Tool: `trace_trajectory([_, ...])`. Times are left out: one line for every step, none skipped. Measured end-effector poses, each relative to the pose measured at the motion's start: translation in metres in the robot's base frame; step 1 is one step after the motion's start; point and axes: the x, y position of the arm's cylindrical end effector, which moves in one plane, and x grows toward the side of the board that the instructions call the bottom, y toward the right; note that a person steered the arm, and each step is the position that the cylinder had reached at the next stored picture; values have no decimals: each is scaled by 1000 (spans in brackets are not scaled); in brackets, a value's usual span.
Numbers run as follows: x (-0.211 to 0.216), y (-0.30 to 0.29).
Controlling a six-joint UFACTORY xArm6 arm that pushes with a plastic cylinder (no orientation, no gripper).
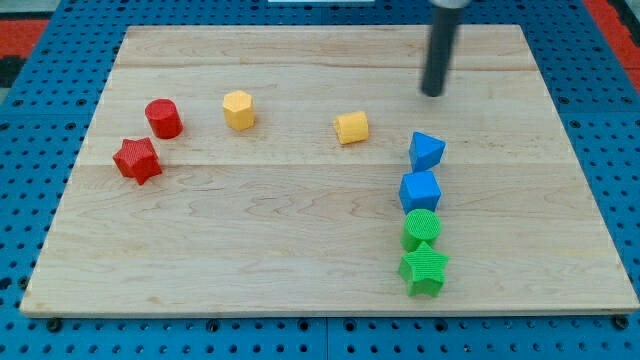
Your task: Move the blue blocks slightly to the left
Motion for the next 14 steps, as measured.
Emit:
trace_trajectory([39,41])
trace_trajectory([52,18])
trace_trajectory([66,4])
trace_trajectory([84,-27])
trace_trajectory([102,-76])
trace_trajectory([119,-127])
trace_trajectory([119,-188])
trace_trajectory([123,-208])
trace_trajectory([90,-144])
trace_trajectory([99,-45])
trace_trajectory([122,11])
trace_trajectory([143,-5])
trace_trajectory([161,-22])
trace_trajectory([164,-61])
